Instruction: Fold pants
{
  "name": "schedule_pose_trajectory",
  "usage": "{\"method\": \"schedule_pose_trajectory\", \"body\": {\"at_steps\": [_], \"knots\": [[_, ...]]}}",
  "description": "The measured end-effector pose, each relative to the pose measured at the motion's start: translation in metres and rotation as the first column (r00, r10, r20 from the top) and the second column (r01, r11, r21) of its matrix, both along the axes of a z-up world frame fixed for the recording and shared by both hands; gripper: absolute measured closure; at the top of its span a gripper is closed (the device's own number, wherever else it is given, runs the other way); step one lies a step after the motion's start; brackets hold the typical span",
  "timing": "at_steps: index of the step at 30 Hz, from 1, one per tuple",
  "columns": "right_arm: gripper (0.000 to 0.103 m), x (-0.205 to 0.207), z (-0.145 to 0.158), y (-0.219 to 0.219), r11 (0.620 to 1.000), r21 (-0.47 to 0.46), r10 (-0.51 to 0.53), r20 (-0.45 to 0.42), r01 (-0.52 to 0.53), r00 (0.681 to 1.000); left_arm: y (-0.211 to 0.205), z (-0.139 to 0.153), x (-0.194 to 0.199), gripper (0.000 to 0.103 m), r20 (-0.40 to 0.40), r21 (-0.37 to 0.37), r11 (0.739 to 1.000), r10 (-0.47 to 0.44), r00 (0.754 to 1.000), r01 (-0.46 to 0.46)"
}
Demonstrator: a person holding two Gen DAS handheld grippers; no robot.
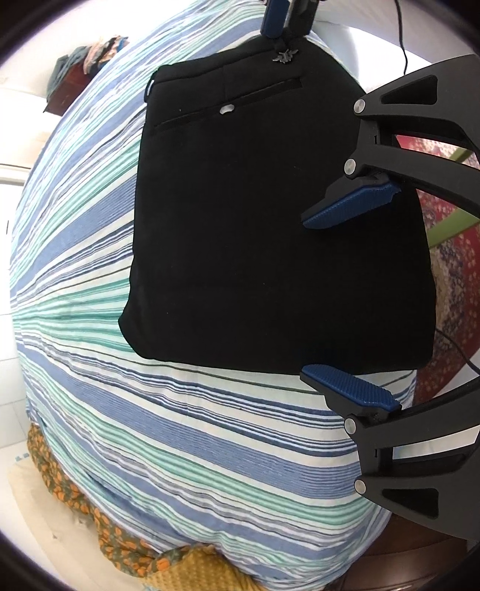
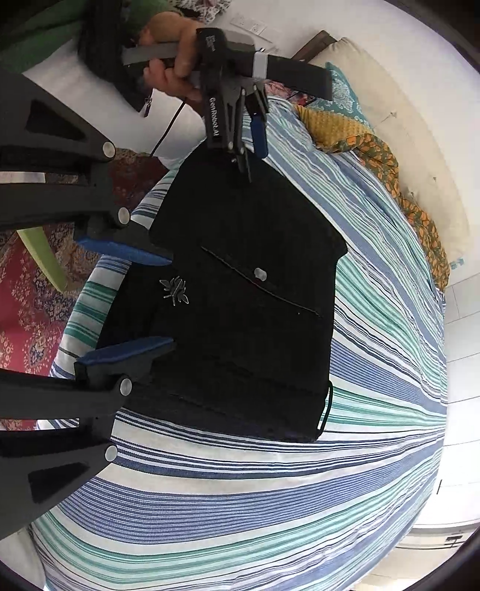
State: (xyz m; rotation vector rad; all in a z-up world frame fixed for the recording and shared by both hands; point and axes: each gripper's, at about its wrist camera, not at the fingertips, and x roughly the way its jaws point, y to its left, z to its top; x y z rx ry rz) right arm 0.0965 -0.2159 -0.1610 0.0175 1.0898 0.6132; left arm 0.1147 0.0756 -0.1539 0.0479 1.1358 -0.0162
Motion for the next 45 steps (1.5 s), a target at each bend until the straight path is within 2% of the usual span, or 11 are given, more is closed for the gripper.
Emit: {"method": "schedule_pose_trajectory", "body": {"at_steps": [5,8,16,20,22,26,29,39,40,43,45], "knots": [[0.037,0.025,0.01,-0.056,0.955,0.225,-0.169,-0.115,0.191,0.979,0.058,0.011,0.005,0.022,-0.013,-0.197,0.975,0.104,0.995,-0.104],[0.036,0.047,-0.007,-0.091,0.91,0.298,-0.22,-0.241,0.287,0.945,0.092,0.001,0.012,0.022,-0.081,-0.314,0.936,0.142,0.987,-0.161],[0.036,0.073,-0.059,-0.076,0.946,0.223,-0.136,-0.384,0.235,0.913,0.094,-0.032,0.03,0.014,-0.169,-0.428,0.895,0.06,0.984,-0.128],[0.031,0.078,-0.066,-0.073,0.92,0.297,-0.111,-0.432,0.257,0.895,0.076,-0.043,0.046,0.014,-0.191,-0.499,0.862,-0.005,0.982,-0.093],[0.03,0.083,-0.075,-0.066,0.912,0.316,-0.092,-0.463,0.261,0.882,0.062,-0.049,0.051,0.035,-0.206,-0.537,0.841,-0.054,0.977,-0.067],[0.054,0.091,-0.075,-0.053,0.913,0.342,-0.043,-0.46,0.222,0.887,0.053,-0.024,0.05,0.078,-0.158,-0.509,0.861,-0.064,0.985,-0.026],[0.067,0.093,-0.055,-0.044,0.912,0.37,-0.017,-0.398,0.178,0.917,0.05,0.01,0.053,0.082,-0.082,-0.52,0.854,-0.078,0.994,0.024],[0.067,0.183,0.038,-0.002,0.926,0.372,-0.006,-0.151,0.062,0.988,0.042,0.089,0.145,0.078,0.16,-0.386,0.917,-0.041,0.986,0.101],[0.067,0.194,0.041,0.0,0.927,0.369,-0.017,-0.135,0.066,0.991,0.039,0.085,0.156,0.076,0.172,-0.36,0.928,-0.034,0.984,0.095],[0.06,0.225,0.033,-0.001,0.937,0.337,-0.055,-0.114,0.09,0.992,0.029,0.047,0.177,0.036,0.16,-0.218,0.975,0.0,0.987,0.035],[0.054,0.241,0.006,-0.011,0.954,0.261,-0.107,-0.161,0.147,0.981,0.026,0.012,0.171,0.036,0.127,-0.097,0.995,0.011,0.992,0.001]]}}
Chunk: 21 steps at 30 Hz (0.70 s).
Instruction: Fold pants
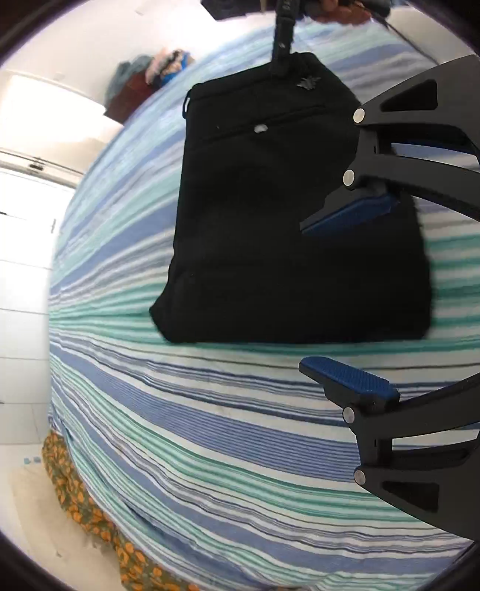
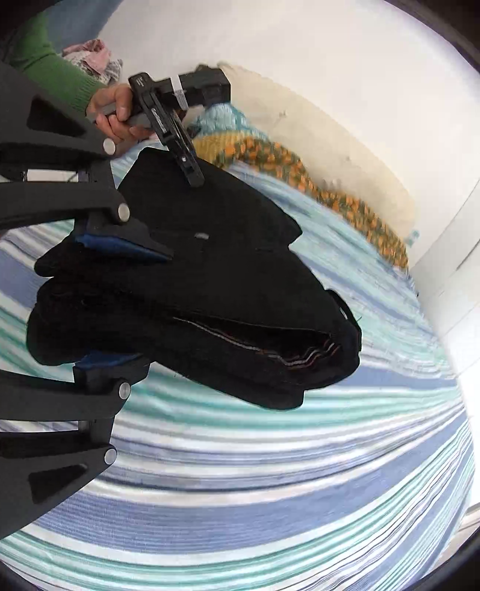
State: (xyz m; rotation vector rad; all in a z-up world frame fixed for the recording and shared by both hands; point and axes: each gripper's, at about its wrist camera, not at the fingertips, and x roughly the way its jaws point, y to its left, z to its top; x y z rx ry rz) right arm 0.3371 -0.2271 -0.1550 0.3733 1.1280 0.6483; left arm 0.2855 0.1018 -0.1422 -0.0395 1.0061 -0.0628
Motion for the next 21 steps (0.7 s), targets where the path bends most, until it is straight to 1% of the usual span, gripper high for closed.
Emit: {"method": "schedule_pose_trajectory", "body": {"at_steps": [1,2,3,4,6,7,8,9,10,12,13,15,17,18,19,21], "knots": [[0.053,0.002,-0.015,-0.007,0.996,-0.079,-0.037,-0.027,0.035,0.999,-0.001,-0.012,-0.007,0.038,-0.023,0.049,0.999,0.007,1.0,-0.006],[0.053,0.001,-0.029,-0.017,0.984,-0.163,-0.083,-0.05,0.074,0.995,0.002,-0.017,-0.021,0.039,-0.025,0.069,0.998,0.012,1.0,-0.01],[0.053,-0.005,-0.04,-0.03,0.968,-0.226,-0.128,-0.059,0.111,0.99,0.006,-0.017,-0.038,0.038,-0.001,0.062,0.998,0.011,1.0,-0.011],[0.053,-0.017,-0.044,-0.043,0.957,-0.248,-0.168,-0.05,0.15,0.985,0.009,-0.015,-0.056,0.035,0.028,0.056,0.998,0.014,1.0,-0.015],[0.05,-0.045,-0.041,-0.067,0.949,-0.231,-0.225,-0.011,0.216,0.974,0.016,-0.009,-0.087,0.01,0.075,0.063,0.997,0.045,0.996,-0.05],[0.036,-0.06,-0.036,-0.074,0.94,-0.243,-0.243,0.015,0.239,0.97,0.019,-0.005,-0.102,0.008,0.111,0.067,0.994,0.076,0.991,-0.084],[0.016,-0.077,-0.03,-0.078,0.93,-0.26,-0.256,0.047,0.259,0.965,0.018,-0.002,-0.108,0.006,0.133,0.068,0.992,0.099,0.986,-0.109],[0.008,-0.088,-0.024,-0.078,0.921,-0.273,-0.267,0.077,0.278,0.961,0.02,0.0,-0.118,0.006,0.142,0.066,0.99,0.117,0.983,-0.127],[0.004,-0.103,-0.017,-0.077,0.915,-0.275,-0.274,0.109,0.294,0.955,0.02,0.003,-0.127,0.006,0.146,0.067,0.988,0.132,0.98,-0.143],[0.003,-0.125,-0.007,-0.074,0.908,-0.278,-0.284,0.142,0.314,0.948,0.014,0.01,-0.137,0.006,0.16,0.077,0.982,0.161,0.974,-0.174],[0.0,-0.135,-0.003,-0.069,0.899,-0.292,-0.296,0.147,0.328,0.944,0.012,0.013,-0.144,0.005,0.167,0.081,0.979,0.174,0.971,-0.189],[0.0,-0.15,0.002,-0.064,0.877,-0.319,-0.325,0.161,0.361,0.932,0.008,0.014,-0.154,0.005,0.148,0.063,0.979,0.185,0.972,-0.196],[0.0,-0.169,0.002,-0.055,0.848,-0.358,-0.345,0.187,0.391,0.92,0.005,0.015,-0.162,0.005,0.119,0.027,0.982,0.184,0.976,-0.188],[0.0,-0.178,0.001,-0.057,0.84,-0.375,-0.34,0.197,0.392,0.919,0.002,0.017,-0.166,0.004,0.11,0.015,0.984,0.176,0.978,-0.179],[0.0,-0.188,0.0,-0.055,0.834,-0.394,-0.328,0.207,0.386,0.922,-0.001,0.018,-0.169,0.003,0.102,0.012,0.986,0.164,0.981,-0.166],[0.0,-0.2,0.008,-0.037,0.824,-0.426,-0.294,0.245,0.375,0.924,-0.008,0.025,-0.175,0.001,0.085,0.02,0.991,0.132,0.988,-0.134]]}}
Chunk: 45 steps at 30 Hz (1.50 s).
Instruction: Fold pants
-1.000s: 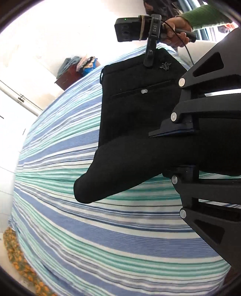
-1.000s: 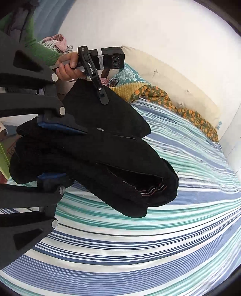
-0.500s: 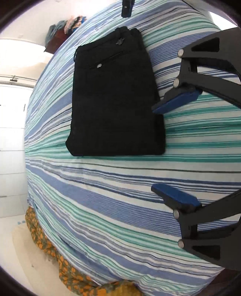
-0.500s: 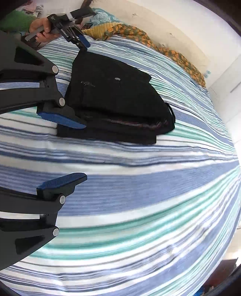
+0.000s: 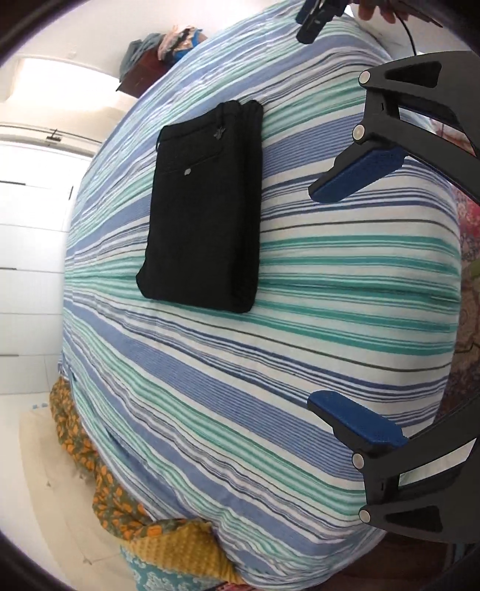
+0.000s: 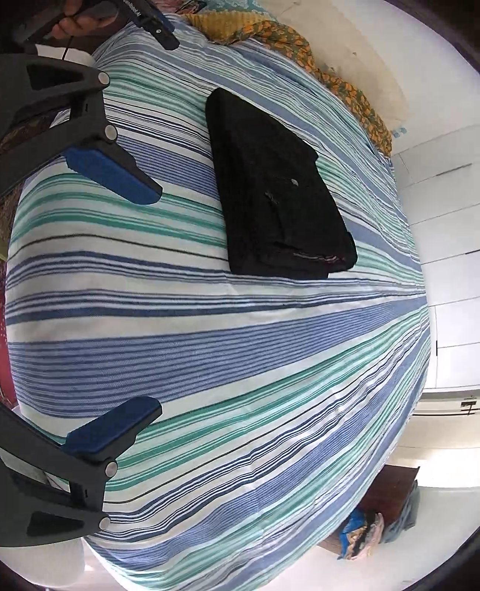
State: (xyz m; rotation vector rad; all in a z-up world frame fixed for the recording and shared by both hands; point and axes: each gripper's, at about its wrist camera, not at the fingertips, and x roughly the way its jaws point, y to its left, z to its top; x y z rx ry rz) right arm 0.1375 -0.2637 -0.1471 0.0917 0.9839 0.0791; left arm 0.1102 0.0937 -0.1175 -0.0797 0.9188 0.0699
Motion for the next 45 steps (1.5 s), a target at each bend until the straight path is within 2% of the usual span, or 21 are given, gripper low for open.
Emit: {"method": "schedule_pose_trajectory", "body": {"at_steps": [7,10,14,18,27,30,41,45], "knots": [[0.0,-0.031,0.046,0.06,0.977,-0.162,0.162,0.142,-0.138,0.977,-0.002,0.037,-0.019,0.001,0.058,-0.001,1.0,0.005,0.998,-0.005],[0.0,-0.034,0.063,0.076,0.966,-0.21,0.187,0.163,-0.152,0.969,-0.002,0.047,-0.023,0.001,0.072,0.008,1.0,-0.006,0.997,0.005],[0.0,-0.038,0.082,0.082,0.966,-0.218,0.178,0.168,-0.14,0.97,-0.001,0.058,-0.031,0.001,0.102,0.01,1.0,0.005,0.995,-0.006],[0.0,-0.047,0.096,0.089,0.962,-0.229,0.193,0.177,-0.151,0.965,-0.002,0.07,-0.036,0.0,0.13,0.043,0.999,0.027,0.991,-0.033],[0.0,-0.057,0.106,0.1,0.958,-0.236,0.208,0.191,-0.161,0.959,-0.007,0.093,-0.04,0.001,0.169,0.082,0.994,0.053,0.984,-0.068],[0.0,-0.058,0.111,0.102,0.96,-0.231,0.207,0.211,-0.157,0.955,-0.007,0.095,-0.04,0.001,0.143,0.067,0.995,0.057,0.988,-0.067],[0.0,-0.057,0.116,0.104,0.96,-0.236,0.205,0.231,-0.15,0.951,-0.021,0.084,-0.036,0.001,0.087,0.118,0.992,0.043,0.995,-0.053],[0.0,-0.057,0.117,0.105,0.956,-0.253,0.207,0.236,-0.146,0.949,-0.022,0.081,-0.035,0.001,0.069,0.099,0.994,0.035,0.997,-0.041]]}}
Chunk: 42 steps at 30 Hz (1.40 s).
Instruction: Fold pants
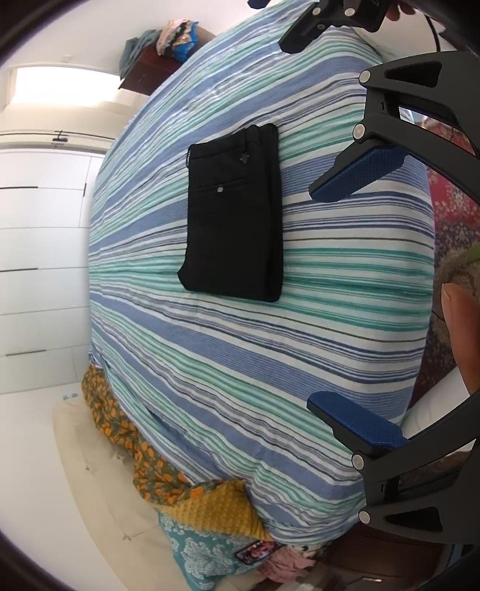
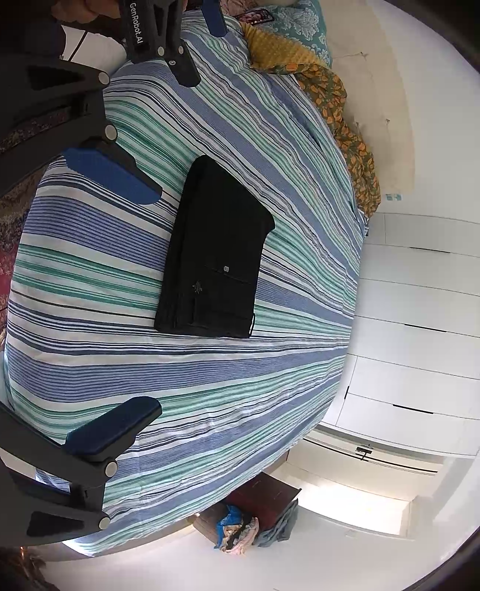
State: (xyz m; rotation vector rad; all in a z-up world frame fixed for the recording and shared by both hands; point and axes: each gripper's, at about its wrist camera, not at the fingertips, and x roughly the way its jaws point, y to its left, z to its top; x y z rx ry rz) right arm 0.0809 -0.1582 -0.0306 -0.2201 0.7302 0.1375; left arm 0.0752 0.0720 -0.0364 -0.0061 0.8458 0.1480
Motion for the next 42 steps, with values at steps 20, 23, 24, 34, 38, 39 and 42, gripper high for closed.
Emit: {"method": "schedule_pose_trajectory", "body": {"at_steps": [20,23,24,34,38,39,42], "knots": [[0.0,0.0003,-0.0041,0.0036,1.0,-0.017,0.002,-0.017,-0.002,1.0,-0.0044,-0.0079,0.0017,0.001,-0.049,-0.005,1.0,-0.022,0.999,0.022],[0.0,-0.0005,-0.003,0.0053,1.0,-0.018,0.004,-0.017,-0.004,1.0,-0.0046,-0.0093,0.0018,0.001,-0.054,-0.007,1.0,-0.026,0.998,0.025],[0.0,-0.0008,-0.0024,0.0059,1.0,-0.018,0.005,-0.016,-0.005,1.0,-0.0051,-0.0094,0.0017,0.001,-0.054,-0.007,1.0,-0.028,0.998,0.028],[0.0,-0.0021,-0.005,0.0078,1.0,-0.023,0.007,-0.028,-0.007,1.0,-0.0046,-0.0084,0.0001,0.001,-0.055,-0.014,0.999,-0.032,0.998,0.031],[0.0,-0.0032,-0.005,0.0083,1.0,-0.024,0.011,-0.03,-0.011,1.0,-0.0042,-0.0081,0.0006,0.001,-0.056,-0.014,0.999,-0.033,0.998,0.032],[0.0,-0.0033,-0.005,0.0082,1.0,-0.023,0.011,-0.03,-0.012,0.999,-0.0039,-0.0085,0.0007,0.001,-0.056,-0.013,0.999,-0.034,0.998,0.033],[0.0,-0.0031,-0.0057,0.0081,1.0,-0.02,0.012,-0.032,-0.013,0.999,-0.0046,-0.0093,0.0009,0.001,-0.058,-0.008,0.999,-0.04,0.998,0.04]]}}
